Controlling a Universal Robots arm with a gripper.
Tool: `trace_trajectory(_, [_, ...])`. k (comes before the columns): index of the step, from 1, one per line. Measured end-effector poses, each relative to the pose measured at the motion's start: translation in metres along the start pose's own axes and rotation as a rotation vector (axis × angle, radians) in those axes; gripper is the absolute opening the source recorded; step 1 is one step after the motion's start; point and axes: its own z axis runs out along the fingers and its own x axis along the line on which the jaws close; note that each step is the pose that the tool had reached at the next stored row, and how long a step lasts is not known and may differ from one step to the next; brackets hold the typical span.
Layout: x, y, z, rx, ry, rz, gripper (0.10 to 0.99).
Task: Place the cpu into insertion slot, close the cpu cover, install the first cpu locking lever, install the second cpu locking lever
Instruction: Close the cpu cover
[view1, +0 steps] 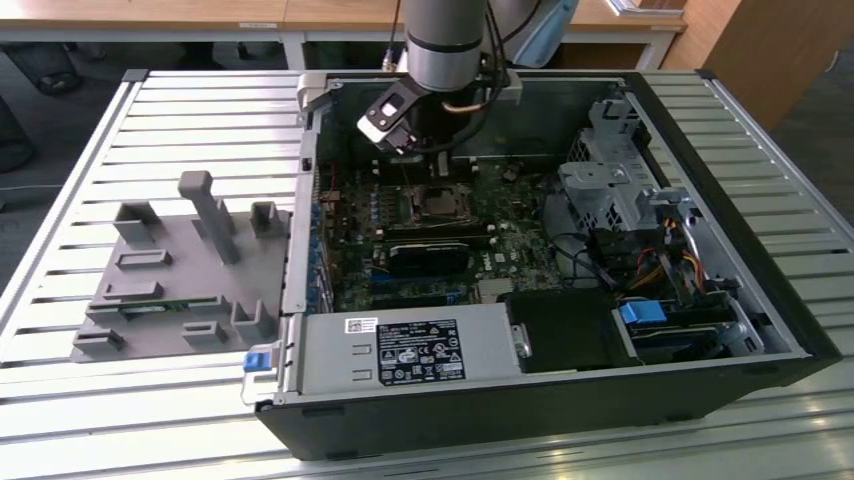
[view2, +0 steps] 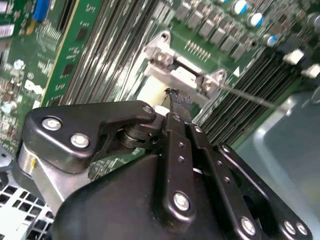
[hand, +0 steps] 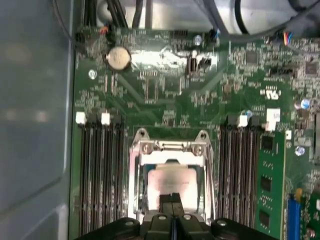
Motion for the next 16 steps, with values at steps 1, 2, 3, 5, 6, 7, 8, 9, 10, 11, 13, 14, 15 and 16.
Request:
trace_trajectory(1, [0.0000,-0.0022,0.0008,0.000,0.0000,0.000,0.106])
trace_trajectory(2, [0.0001,-0.0042,0.0017,0.000,0.0001,0.000,0.106])
trace_trajectory(3, [0.0001,-0.0056,0.0026,0.000,0.0001,0.000,0.106])
trace_trajectory(5, [0.0002,-0.0073,0.0047,0.000,0.0000,0.000,0.106])
trace_trajectory(6, [0.0003,-0.0080,0.0055,0.000,0.0000,0.000,0.106])
trace_trajectory(7, [0.0003,-0.0084,0.0062,0.000,0.0000,0.000,0.106])
trace_trajectory(8, [0.0003,-0.0084,0.0069,0.000,-0.0001,0.000,0.106])
trace_trajectory(9, [0.0003,-0.0085,0.0077,0.000,0.0000,0.000,0.106])
trace_trajectory(10, [0.0003,-0.0085,0.0085,0.000,0.0000,0.000,0.106])
trace_trajectory(11, [0.0004,-0.0085,0.0094,0.000,0.0000,0.000,0.106])
trace_trajectory(13, [0.0004,-0.0085,0.0113,0.000,0.0000,0.000,0.106])
trace_trajectory(14, [0.0004,-0.0086,0.0122,0.000,-0.0004,0.000,0.106])
trace_trajectory(15, [0.0005,-0.0085,0.0129,0.000,0.0000,0.000,0.106])
trace_trajectory(16, [0.0004,-0.0086,0.0134,0.000,-0.0003,0.000,0.106])
